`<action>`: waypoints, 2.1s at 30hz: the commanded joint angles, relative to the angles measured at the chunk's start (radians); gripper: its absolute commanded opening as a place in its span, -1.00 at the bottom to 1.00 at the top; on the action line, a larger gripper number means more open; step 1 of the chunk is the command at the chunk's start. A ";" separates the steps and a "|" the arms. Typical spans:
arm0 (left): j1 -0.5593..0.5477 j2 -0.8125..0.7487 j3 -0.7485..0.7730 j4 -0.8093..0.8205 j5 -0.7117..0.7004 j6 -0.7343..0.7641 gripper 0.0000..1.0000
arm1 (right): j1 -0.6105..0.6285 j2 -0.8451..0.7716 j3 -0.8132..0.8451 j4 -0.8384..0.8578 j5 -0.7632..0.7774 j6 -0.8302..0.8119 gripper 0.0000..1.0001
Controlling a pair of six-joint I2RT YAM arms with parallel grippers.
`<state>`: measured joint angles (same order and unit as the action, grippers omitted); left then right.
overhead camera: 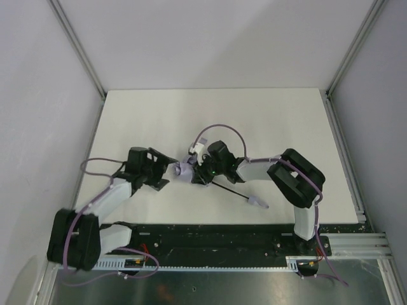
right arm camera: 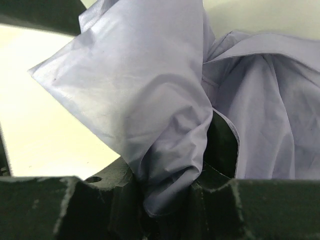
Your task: Put away the umbrella
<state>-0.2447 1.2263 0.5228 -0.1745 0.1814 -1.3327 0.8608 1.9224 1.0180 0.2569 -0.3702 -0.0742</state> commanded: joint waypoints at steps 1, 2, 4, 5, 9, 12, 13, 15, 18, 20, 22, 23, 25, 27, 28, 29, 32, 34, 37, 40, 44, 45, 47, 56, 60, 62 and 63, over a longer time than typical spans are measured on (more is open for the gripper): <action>0.080 -0.202 -0.050 -0.035 -0.016 0.134 0.99 | -0.077 0.114 -0.059 -0.193 -0.264 0.138 -1.00; 0.087 -0.237 -0.056 -0.035 -0.007 0.147 0.99 | -0.096 0.122 -0.059 -0.183 -0.296 0.160 -1.00; 0.091 -0.282 -0.064 -0.034 0.024 0.157 0.99 | -0.130 0.143 -0.053 -0.162 -0.363 0.214 -1.00; 0.090 -0.295 -0.070 -0.034 0.043 0.152 0.99 | -0.146 0.157 -0.045 -0.156 -0.394 0.238 -1.00; 0.031 -0.308 -0.097 0.005 0.099 0.098 0.99 | -0.178 0.218 -0.002 -0.166 -0.476 0.308 -1.00; -0.058 -0.287 -0.109 0.057 0.087 0.030 0.99 | -0.188 0.253 0.021 -0.162 -0.501 0.345 -1.00; -0.082 -0.271 -0.108 0.068 0.077 0.008 0.99 | -0.193 0.265 0.027 -0.158 -0.511 0.361 -1.00; -0.115 -0.229 -0.104 0.095 0.068 -0.027 0.99 | -0.206 0.277 0.031 -0.143 -0.525 0.389 -1.00; -0.136 -0.154 -0.086 0.149 0.061 -0.056 0.99 | -0.219 0.284 0.032 -0.125 -0.551 0.412 -1.00; -0.148 -0.101 -0.077 0.216 0.061 -0.076 0.99 | -0.228 0.286 0.035 -0.116 -0.564 0.420 -1.00; -0.166 -0.043 -0.065 0.263 0.059 -0.094 0.99 | -0.235 0.286 0.036 -0.111 -0.575 0.425 -1.00; -0.175 -0.011 -0.053 0.276 0.056 -0.099 0.99 | -0.238 0.286 0.038 -0.109 -0.583 0.427 -1.00; -0.195 0.053 -0.023 0.293 0.043 -0.091 0.99 | -0.243 0.288 0.042 -0.103 -0.599 0.431 -1.00; -0.210 0.112 0.007 0.312 0.039 -0.074 0.99 | -0.246 0.289 0.047 -0.103 -0.617 0.432 -1.00; -0.216 0.145 0.021 0.316 0.031 -0.061 0.99 | -0.247 0.289 0.051 -0.102 -0.627 0.432 -1.00; -0.219 0.174 0.028 0.318 0.018 -0.051 0.99 | -0.247 0.288 0.053 -0.099 -0.643 0.432 -1.00; -0.219 0.239 0.013 0.325 -0.042 -0.034 0.99 | -0.246 0.282 0.056 -0.069 -0.696 0.437 -1.00; -0.219 0.275 0.001 0.333 -0.085 -0.017 0.98 | -0.245 0.275 0.057 -0.039 -0.741 0.446 -1.00; -0.219 0.337 -0.006 0.351 -0.091 -0.017 0.87 | -0.237 0.256 0.057 0.022 -0.796 0.478 -1.00; -0.220 0.384 -0.009 0.380 -0.089 -0.019 0.63 | -0.224 0.240 0.057 0.135 -0.835 0.573 -1.00; -0.220 0.414 -0.018 0.423 -0.091 -0.014 0.48 | -0.215 0.227 0.057 0.284 -0.869 0.707 -1.00; -0.220 0.414 -0.022 0.431 -0.094 -0.011 0.40 | -0.210 0.221 0.057 0.299 -0.873 0.722 -1.00; -0.219 0.410 -0.031 0.448 -0.102 -0.007 0.18 | -0.203 0.212 0.056 0.315 -0.882 0.743 -1.00; -0.220 0.366 -0.048 0.470 -0.079 0.004 -0.92 | -0.216 0.129 0.056 0.048 -0.689 0.591 -0.30; -0.220 0.339 -0.067 0.469 -0.059 -0.006 -1.00 | -0.219 0.015 0.056 -0.195 -0.446 0.410 0.62; -0.219 0.325 -0.082 0.467 -0.050 -0.021 -1.00 | -0.212 -0.046 0.056 -0.294 -0.354 0.332 0.84; -0.219 0.319 -0.091 0.463 -0.045 -0.034 -1.00 | -0.201 -0.082 0.057 -0.328 -0.300 0.292 0.90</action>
<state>-0.4671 1.5684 0.4866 0.3893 0.2005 -1.3895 0.6491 1.9636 1.0683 0.1883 -0.9085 0.4206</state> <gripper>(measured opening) 0.486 0.900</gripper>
